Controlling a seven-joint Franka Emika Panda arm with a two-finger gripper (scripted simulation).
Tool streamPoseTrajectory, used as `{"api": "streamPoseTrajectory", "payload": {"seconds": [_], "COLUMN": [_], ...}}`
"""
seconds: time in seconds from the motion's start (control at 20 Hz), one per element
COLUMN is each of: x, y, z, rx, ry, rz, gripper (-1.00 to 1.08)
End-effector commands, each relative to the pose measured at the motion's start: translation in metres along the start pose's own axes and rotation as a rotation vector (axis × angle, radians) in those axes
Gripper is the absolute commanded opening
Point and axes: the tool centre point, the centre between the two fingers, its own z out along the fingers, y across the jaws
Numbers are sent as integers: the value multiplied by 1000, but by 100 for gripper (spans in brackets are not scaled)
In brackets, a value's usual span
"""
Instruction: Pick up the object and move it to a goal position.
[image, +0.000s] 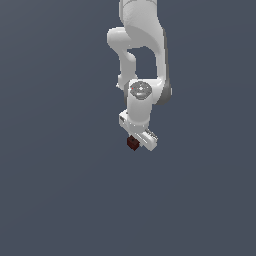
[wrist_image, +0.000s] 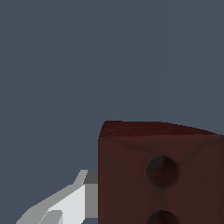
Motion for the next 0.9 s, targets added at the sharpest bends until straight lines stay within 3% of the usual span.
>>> {"api": "streamPoseTrajectory", "payload": {"seconds": [0.0, 0.85], "x": [11, 94], "y": [14, 126], "z": [-21, -185], "rx": [3, 3], "ry": [1, 0], "rz": [1, 2], "gripper": [-100, -100]}}
